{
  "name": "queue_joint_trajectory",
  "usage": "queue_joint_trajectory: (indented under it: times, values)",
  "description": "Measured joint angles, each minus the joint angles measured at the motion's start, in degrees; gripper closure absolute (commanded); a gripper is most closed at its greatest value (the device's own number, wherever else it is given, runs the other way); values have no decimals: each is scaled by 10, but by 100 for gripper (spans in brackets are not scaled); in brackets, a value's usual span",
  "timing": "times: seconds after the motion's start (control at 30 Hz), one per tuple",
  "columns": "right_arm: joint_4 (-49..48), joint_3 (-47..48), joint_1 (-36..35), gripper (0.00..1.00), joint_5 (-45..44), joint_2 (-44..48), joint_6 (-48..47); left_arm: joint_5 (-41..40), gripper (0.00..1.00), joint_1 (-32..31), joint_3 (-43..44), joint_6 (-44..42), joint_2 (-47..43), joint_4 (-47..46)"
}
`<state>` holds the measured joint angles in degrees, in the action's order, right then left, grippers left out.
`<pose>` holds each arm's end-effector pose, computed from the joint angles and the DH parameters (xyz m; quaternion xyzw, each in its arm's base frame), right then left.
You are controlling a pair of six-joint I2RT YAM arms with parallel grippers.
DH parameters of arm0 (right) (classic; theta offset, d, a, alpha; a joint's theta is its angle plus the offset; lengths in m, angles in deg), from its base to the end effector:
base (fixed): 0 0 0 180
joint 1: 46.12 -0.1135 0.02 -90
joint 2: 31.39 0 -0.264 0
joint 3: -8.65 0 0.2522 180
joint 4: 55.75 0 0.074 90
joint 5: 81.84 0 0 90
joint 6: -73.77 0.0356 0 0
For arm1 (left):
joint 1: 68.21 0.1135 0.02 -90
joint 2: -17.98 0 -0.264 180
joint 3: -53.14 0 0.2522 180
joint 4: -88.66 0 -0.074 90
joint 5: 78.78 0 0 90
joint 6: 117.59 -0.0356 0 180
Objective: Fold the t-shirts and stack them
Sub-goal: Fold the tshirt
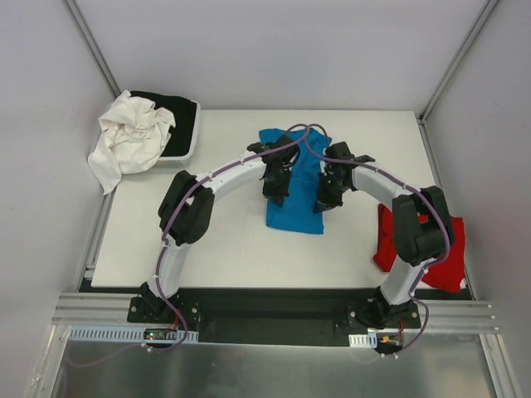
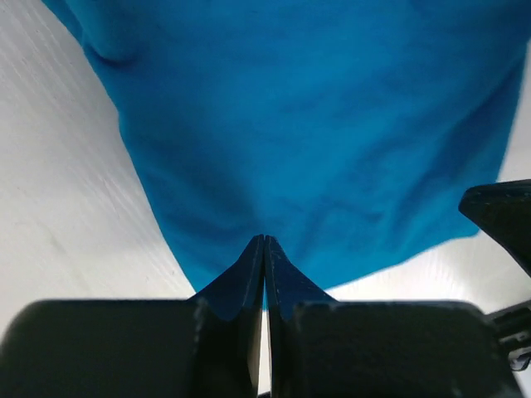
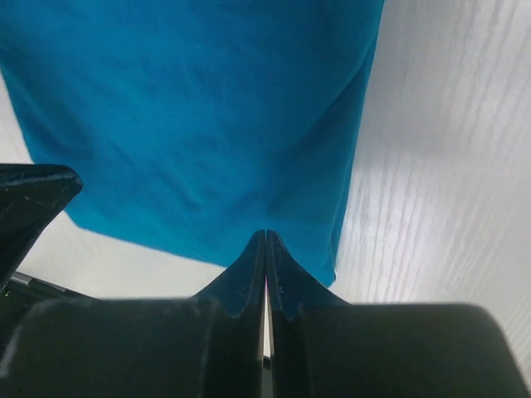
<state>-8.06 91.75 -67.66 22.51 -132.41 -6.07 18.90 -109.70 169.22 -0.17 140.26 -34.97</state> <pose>0.3272 0.1386 0.1962 -0.1224 0.9624 0.1747 0.1683 0.3430 -0.3097 0.2125 0.1345 0.9601 -0.1875 0.1583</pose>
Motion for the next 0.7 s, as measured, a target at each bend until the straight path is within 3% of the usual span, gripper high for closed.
queue_joint_trajectory:
  times: [0.37, 0.7]
  values:
    - [-71, -4, -18, 99, 21, -66, 43, -66, 100, 9, -61, 32, 15, -48]
    - [-127, -66, -33, 99, 37, -36, 63, -80, 100, -9, -156, 50, -38, -115]
